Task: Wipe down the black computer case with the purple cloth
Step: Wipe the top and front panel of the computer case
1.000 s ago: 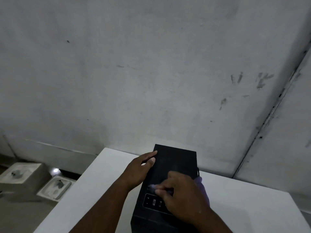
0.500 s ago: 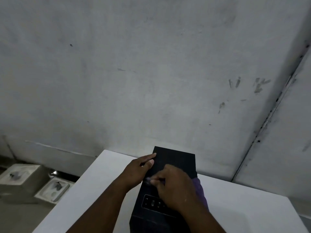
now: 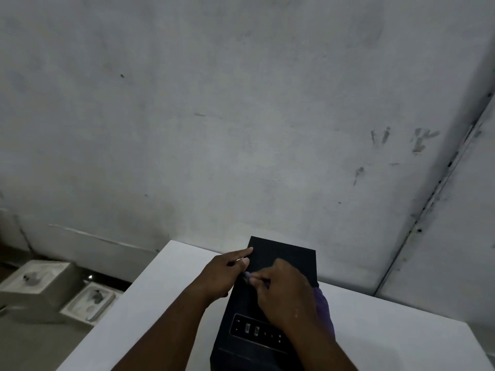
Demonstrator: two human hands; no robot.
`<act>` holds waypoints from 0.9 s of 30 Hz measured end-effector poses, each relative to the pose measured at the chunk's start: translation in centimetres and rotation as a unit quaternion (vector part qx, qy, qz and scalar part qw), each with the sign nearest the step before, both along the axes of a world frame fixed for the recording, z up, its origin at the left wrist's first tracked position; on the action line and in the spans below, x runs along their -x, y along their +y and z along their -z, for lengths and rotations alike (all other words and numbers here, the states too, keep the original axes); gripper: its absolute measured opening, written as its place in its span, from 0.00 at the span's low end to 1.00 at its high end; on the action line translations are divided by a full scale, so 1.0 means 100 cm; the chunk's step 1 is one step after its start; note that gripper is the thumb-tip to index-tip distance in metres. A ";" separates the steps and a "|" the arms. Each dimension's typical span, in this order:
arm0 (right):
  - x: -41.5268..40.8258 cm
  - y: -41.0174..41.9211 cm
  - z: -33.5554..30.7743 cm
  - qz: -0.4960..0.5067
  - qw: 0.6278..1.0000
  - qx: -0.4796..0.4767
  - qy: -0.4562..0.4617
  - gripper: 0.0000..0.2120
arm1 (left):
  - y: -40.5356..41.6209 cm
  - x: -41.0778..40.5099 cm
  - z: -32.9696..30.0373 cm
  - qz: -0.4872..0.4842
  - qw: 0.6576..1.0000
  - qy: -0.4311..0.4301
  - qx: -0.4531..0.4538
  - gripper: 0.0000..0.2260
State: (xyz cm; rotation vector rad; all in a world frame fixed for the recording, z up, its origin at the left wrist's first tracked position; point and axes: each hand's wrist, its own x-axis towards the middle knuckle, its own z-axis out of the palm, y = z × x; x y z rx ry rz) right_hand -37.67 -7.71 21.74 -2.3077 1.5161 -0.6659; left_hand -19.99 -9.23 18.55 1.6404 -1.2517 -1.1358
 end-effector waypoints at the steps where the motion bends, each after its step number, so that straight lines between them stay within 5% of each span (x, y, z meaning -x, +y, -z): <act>1: -0.003 -0.002 0.000 -0.001 1.000 0.008 0.010 0.11 | -0.001 -0.001 0.000 0.002 1.000 -0.001 -0.003 0.13; 6: -0.004 0.002 -0.001 -0.082 0.996 -0.004 0.032 0.12 | -0.006 -0.002 -0.001 -0.003 1.000 -0.010 -0.013 0.13; 13: -0.013 -0.016 0.003 -0.014 0.999 0.025 0.035 0.12 | -0.007 0.000 -0.001 -0.020 0.999 0.007 -0.026 0.14; 21: 0.007 0.006 0.008 -0.093 0.995 -0.035 0.018 0.10 | -0.008 0.003 0.003 -0.033 0.999 0.018 -0.005 0.14; 27: 0.004 -0.003 -0.002 -0.051 0.998 -0.018 0.018 0.09 | -0.008 0.007 -0.001 -0.041 0.999 -0.031 0.017 0.14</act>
